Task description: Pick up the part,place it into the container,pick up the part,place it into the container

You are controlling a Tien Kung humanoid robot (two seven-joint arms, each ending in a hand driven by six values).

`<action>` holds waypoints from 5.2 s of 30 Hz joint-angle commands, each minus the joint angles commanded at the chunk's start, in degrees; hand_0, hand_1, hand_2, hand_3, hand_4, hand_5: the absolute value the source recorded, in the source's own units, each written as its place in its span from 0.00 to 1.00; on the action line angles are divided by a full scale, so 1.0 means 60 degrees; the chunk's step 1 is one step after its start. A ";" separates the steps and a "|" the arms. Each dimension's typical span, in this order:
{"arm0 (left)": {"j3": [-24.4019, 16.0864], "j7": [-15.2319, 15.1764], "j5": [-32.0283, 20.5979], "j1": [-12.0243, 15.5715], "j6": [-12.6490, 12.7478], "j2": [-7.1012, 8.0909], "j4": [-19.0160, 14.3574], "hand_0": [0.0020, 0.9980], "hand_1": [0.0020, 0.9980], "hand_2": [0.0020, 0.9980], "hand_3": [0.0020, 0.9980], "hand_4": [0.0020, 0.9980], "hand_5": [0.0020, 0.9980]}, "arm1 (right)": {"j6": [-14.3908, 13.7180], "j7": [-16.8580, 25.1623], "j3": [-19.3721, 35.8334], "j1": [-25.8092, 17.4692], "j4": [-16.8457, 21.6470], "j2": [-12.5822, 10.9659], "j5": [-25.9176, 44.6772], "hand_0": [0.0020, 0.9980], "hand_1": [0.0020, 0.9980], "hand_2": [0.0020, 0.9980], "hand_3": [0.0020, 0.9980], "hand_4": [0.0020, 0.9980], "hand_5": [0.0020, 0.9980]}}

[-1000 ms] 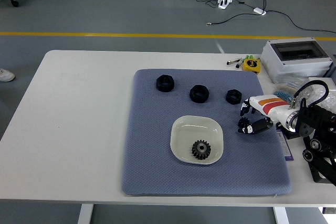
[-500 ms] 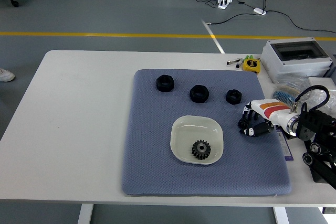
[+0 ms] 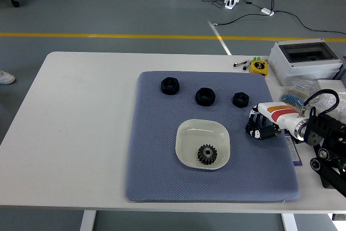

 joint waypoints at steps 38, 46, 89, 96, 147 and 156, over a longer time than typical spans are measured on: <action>0.0082 -0.0035 -0.0120 -0.0049 0.0013 0.0021 0.0008 0.70 0.65 0.67 0.58 0.67 0.63 | 0.0381 -0.0261 0.0331 -0.0499 0.3828 -0.0913 -0.1785 0.15 0.31 0.40 0.48 0.66 0.29; 0.0061 -0.0028 -0.0081 -0.0050 0.0008 0.0025 0.0012 0.70 0.65 0.67 0.58 0.67 0.63 | 0.0364 -0.0258 -0.0202 -0.0656 0.5138 -0.1037 -0.2682 0.15 0.31 0.40 0.48 0.66 0.29; -0.0078 0.0043 0.0183 0.0010 -0.0023 0.0076 0.0001 0.70 0.65 0.67 0.58 0.67 0.63 | 0.0523 -0.0300 -0.1731 0.0081 0.4302 -0.0222 -0.3161 0.13 0.30 0.41 0.49 0.70 0.29; -0.0063 0.0036 0.0158 -0.0014 -0.0019 0.0075 0.0001 0.70 0.65 0.67 0.58 0.67 0.63 | 0.0547 -0.0247 -0.1667 0.0098 0.4306 -0.0232 -0.3164 0.13 0.32 0.45 0.51 0.76 0.32; -0.0042 0.0020 0.0135 -0.0066 -0.0007 0.0061 0.0012 0.70 0.65 0.67 0.58 0.67 0.63 | -0.3968 0.1493 0.0212 -0.1129 0.4863 -0.0273 0.2444 0.40 0.58 0.75 0.67 1.00 0.62; 0.0000 0.0002 0.0056 -0.0073 0.0013 0.0026 0.0007 0.70 0.65 0.67 0.58 0.67 0.63 | -0.4072 0.3217 0.0458 -0.1681 0.4776 -0.0158 0.6102 0.66 0.72 0.83 0.82 1.00 0.73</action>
